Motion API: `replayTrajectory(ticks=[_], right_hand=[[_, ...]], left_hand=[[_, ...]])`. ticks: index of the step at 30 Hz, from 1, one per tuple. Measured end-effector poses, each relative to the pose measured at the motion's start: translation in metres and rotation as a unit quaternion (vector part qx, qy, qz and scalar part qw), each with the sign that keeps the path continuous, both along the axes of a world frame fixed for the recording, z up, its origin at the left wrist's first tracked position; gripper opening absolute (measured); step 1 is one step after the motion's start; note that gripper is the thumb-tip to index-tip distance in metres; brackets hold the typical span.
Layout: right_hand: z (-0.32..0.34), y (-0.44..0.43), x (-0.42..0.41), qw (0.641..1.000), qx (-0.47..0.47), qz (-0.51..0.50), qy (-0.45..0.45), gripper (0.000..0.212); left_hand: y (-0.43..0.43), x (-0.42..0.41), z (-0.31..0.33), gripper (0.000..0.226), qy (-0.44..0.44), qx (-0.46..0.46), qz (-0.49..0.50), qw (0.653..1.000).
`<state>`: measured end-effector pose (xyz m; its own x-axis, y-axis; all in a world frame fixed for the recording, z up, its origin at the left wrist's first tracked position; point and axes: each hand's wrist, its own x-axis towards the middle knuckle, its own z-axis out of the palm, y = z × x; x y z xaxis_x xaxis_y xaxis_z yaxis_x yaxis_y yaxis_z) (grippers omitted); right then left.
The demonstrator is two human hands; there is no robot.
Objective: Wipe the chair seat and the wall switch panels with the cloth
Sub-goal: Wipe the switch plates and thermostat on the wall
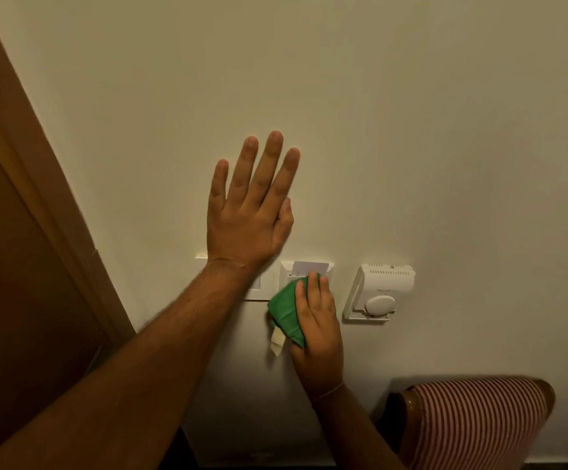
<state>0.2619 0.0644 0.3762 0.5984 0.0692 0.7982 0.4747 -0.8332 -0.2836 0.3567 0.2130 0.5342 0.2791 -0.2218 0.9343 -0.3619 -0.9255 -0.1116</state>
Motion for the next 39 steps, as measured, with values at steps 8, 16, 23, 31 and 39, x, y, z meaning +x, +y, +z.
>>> replayTrajectory(ticks=[8,16,23,31,39], right_hand=[[-0.014,0.002,-0.007,0.999,-0.045,-0.007,-0.004,0.049],[0.007,0.017,0.005,1.000,0.010,0.018,-0.016,0.076],[-0.018,0.006,-0.005,1.000,-0.027,-0.003,-0.006,0.044],[-0.010,0.025,0.006,1.000,-0.012,-0.005,-0.026,0.061],[-0.017,0.026,0.008,0.999,-0.008,0.038,-0.013,0.047]], left_hand=[[0.001,0.001,0.002,0.074,0.006,-0.005,0.002,1.000],[0.002,0.002,0.003,0.074,-0.005,-0.014,0.000,1.000],[-0.001,-0.002,0.001,0.074,0.000,-0.006,0.006,1.000],[-0.002,0.002,0.005,0.077,-0.012,-0.012,0.007,1.000],[-0.003,0.001,0.002,0.078,-0.008,-0.005,0.012,1.000]])
